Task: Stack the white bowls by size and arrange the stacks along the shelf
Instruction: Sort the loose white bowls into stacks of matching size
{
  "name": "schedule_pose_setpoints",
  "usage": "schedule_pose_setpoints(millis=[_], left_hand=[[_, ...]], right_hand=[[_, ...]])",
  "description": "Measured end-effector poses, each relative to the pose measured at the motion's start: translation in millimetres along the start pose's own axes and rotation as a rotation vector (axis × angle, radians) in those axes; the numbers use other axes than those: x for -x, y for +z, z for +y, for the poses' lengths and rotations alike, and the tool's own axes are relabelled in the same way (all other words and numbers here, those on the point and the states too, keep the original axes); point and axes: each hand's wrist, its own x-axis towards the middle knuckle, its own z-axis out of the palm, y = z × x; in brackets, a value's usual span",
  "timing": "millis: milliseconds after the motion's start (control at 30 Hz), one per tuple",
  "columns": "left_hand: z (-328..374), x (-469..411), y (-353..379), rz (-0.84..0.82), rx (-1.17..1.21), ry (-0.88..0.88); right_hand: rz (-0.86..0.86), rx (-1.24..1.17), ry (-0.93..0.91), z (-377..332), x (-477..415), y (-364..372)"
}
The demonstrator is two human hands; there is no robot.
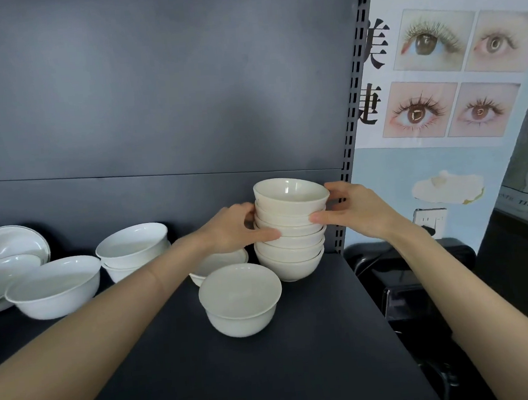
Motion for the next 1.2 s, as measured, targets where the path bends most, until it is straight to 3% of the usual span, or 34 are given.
schedule_pose_setpoints(millis=[167, 467, 800, 1200], left_hand=[[14, 24, -22, 0.011, -0.378, 0.024], [21, 88, -61, 0.183, -0.691, 0.108], [-35, 160, -90, 0.237, -0.716, 0.126], [-79, 186, -76, 0.205, -0.682, 0.109]], right_hand=[[-0.014, 0.341, -0.077, -28, 10, -7], [0.043, 0.541, -0.226, -83, 41, 26], [0.072, 0.529, -0.169, -124, 77, 99], [-0.034, 0.398, 0.017, -114, 110, 144]])
